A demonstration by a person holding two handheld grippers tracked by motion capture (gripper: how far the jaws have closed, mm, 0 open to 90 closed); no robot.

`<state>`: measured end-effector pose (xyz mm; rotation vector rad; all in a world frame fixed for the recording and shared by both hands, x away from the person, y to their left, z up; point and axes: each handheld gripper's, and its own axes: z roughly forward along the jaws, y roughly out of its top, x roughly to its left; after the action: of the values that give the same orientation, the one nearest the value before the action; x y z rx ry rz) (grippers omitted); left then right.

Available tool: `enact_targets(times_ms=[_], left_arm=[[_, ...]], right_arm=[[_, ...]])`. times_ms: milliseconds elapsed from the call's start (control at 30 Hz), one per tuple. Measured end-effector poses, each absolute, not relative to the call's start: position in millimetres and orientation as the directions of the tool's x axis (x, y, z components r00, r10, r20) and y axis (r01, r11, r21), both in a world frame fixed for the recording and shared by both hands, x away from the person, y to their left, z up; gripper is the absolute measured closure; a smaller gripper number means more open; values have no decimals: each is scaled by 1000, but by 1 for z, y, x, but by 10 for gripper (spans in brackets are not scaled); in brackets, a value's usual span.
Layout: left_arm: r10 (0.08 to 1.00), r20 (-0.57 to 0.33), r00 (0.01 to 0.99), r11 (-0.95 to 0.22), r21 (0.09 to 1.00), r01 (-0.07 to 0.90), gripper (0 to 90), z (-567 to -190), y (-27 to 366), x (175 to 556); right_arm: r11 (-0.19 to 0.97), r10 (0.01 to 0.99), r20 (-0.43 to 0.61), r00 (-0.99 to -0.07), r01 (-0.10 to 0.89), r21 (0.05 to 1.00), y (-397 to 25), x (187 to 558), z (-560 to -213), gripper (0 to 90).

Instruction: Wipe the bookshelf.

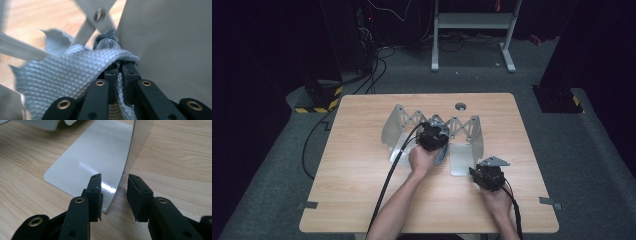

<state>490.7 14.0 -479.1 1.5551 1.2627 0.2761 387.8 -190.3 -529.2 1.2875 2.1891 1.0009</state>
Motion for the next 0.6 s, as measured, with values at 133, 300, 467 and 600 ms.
enact_targets(times_ms=[133, 300, 467, 600], left_arm=[[790, -417, 449, 150, 842, 518, 844, -452, 17, 483], [767, -411, 493, 166, 869, 466, 844, -423, 22, 473], [750, -406, 522, 165, 879, 446, 843, -410, 22, 466], [749, -411, 519, 165, 875, 455, 843, -415, 22, 466]], right_arm=[[316, 872, 11, -490, 579, 752, -190, 388, -529, 649], [318, 871, 8, -491, 577, 752, -190, 388, -529, 649], [320, 870, 8, -494, 576, 752, -190, 388, -529, 648], [319, 870, 9, -494, 576, 752, -190, 388, -529, 648]])
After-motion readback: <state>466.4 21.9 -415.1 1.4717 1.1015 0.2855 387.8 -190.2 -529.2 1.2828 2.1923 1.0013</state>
